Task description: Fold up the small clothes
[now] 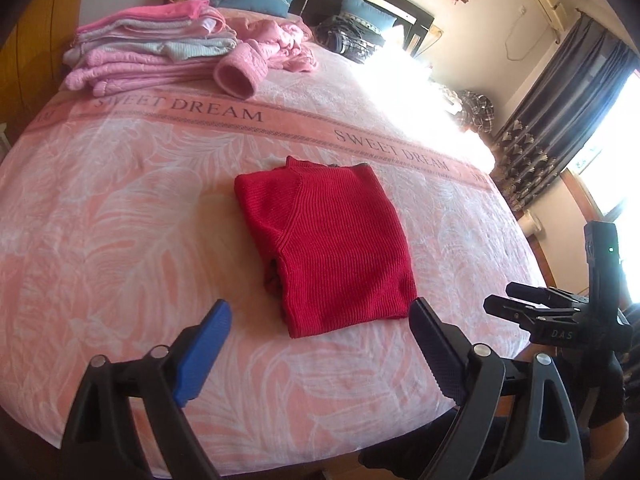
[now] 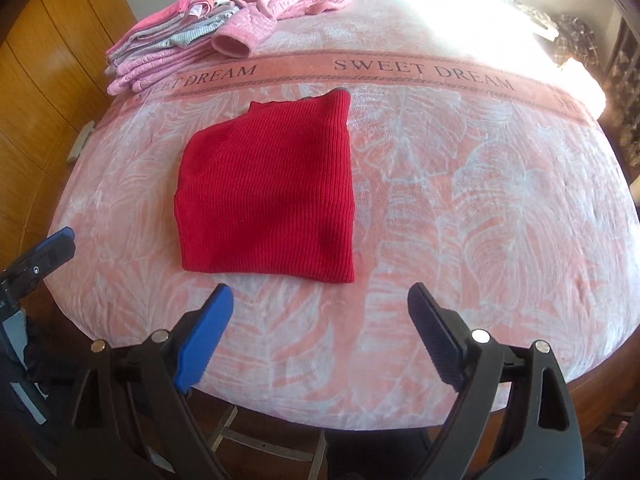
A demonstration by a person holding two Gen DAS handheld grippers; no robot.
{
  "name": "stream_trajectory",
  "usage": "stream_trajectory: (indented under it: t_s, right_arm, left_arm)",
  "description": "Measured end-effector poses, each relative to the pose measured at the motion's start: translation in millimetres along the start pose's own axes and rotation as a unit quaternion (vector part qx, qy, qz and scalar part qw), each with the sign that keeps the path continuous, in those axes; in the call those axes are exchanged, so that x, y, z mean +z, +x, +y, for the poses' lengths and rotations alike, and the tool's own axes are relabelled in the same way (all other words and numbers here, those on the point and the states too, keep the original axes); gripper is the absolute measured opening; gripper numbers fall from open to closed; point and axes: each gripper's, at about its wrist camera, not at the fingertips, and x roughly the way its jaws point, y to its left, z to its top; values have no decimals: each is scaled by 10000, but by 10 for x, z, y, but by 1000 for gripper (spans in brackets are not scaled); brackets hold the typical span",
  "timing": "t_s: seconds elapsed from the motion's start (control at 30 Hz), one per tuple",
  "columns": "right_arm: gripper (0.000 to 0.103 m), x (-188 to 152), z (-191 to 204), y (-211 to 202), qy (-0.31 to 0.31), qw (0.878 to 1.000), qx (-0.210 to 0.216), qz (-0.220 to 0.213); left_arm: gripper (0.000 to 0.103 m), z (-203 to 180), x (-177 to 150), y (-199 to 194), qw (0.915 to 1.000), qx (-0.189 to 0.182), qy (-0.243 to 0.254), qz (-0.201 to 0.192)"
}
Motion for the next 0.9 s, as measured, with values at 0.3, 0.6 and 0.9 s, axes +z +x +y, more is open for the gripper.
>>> stream_trajectory:
  t_s: [0.3, 0.6, 0.9]
  right_arm:
    - [91, -367, 186, -245, 356, 9988, 265, -223]
    - [94, -560, 237, -307, 219, 9987, 51, -467]
    - [95, -665, 273, -207, 190, 9992, 2, -364]
  left_arm:
    - [91, -50, -374, -53, 9909, 1301, -189, 281]
    - [95, -191, -629, -189, 9832, 1826, -2, -26]
    - [98, -240, -733, -149, 9777, 2101, 40, -15]
